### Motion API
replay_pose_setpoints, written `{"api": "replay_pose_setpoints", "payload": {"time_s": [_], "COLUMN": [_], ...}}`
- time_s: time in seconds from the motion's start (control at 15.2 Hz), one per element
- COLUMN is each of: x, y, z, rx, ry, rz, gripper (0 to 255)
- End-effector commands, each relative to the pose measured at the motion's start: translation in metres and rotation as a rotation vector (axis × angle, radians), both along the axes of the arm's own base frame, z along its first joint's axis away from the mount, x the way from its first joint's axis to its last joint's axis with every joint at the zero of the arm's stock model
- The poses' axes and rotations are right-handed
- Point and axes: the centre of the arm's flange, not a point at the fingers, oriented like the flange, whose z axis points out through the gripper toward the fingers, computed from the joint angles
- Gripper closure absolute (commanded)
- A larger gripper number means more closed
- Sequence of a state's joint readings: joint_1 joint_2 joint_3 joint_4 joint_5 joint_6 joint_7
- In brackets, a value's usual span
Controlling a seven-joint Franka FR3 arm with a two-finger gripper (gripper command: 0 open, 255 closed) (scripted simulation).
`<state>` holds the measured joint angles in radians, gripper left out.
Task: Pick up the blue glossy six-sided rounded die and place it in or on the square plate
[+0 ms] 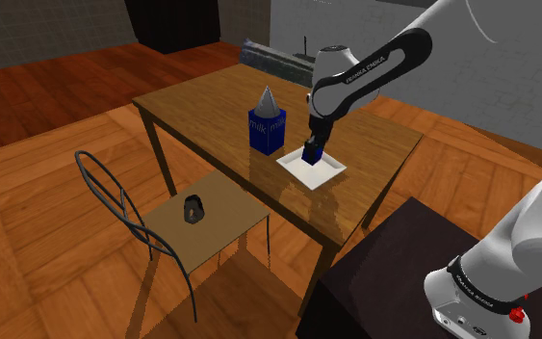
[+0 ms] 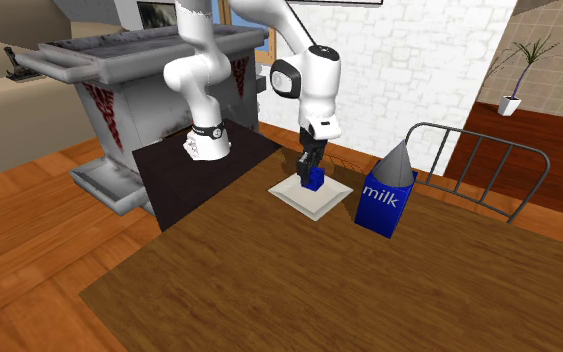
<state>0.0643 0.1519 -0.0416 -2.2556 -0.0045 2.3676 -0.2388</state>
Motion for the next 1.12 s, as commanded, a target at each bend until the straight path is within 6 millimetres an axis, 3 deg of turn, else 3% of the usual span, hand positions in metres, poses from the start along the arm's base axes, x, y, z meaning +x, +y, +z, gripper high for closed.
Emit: {"api": "replay_pose_setpoints", "payload": {"time_s": [0.0,0.13,0.66,0.73,1.06], "x": [0.0,0.0,0.0,0.0,0.0], "y": [0.0,0.0,0.0,0.0,0.0], "z": [-0.01,-0.022,-0.022,-0.022,-0.022], "rx": [0.0,0.0,0.0,0.0,0.0], "ry": [-0.001,-0.001,-0.001,-0.001,-0.001], "rz": [0.0,0.0,0.0,0.0,0.0], "gripper": [255,255,255,0,0]}}
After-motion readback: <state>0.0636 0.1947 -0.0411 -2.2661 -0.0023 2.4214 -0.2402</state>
